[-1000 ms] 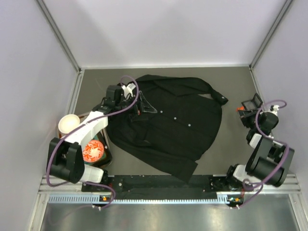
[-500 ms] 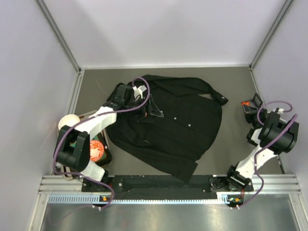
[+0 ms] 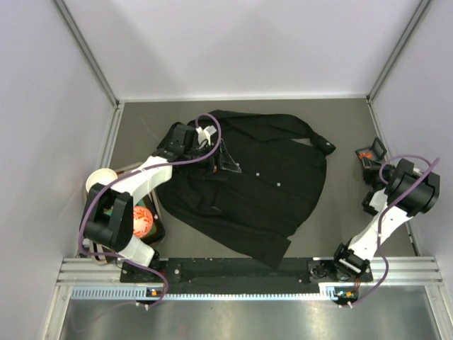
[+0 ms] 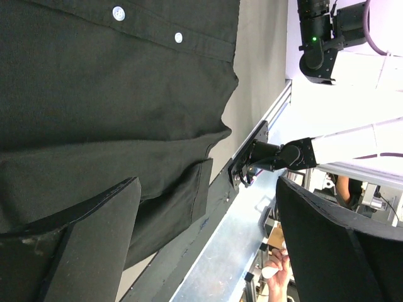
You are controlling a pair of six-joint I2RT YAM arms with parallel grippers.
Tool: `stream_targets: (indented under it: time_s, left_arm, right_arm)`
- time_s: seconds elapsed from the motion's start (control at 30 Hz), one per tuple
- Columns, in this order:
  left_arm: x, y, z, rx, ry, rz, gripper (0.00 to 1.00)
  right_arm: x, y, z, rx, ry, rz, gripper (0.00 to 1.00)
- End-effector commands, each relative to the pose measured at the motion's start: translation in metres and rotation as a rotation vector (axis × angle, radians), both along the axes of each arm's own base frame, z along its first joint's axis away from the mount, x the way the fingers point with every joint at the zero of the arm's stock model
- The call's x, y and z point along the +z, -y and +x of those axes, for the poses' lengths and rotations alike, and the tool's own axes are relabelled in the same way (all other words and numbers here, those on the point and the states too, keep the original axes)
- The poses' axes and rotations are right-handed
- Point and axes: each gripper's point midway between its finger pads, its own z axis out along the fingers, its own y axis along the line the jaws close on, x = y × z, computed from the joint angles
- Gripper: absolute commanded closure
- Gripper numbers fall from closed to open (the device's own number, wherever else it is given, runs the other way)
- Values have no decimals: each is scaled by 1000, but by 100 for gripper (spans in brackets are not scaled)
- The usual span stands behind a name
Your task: Remove the brooch from the garment
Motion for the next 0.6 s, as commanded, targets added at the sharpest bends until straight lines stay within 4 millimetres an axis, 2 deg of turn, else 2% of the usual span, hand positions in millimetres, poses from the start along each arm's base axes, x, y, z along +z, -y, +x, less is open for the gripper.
stream_targets:
  time_s: [0.0,0.57]
  left_arm:
    - [12,6,9,-28,83,-32,8]
    - [9,7,6,-34,78,-32,9]
  right_arm:
    - [37,19,10,-41,151,-96,100]
    - [40,31,25,-56,177,-72,99]
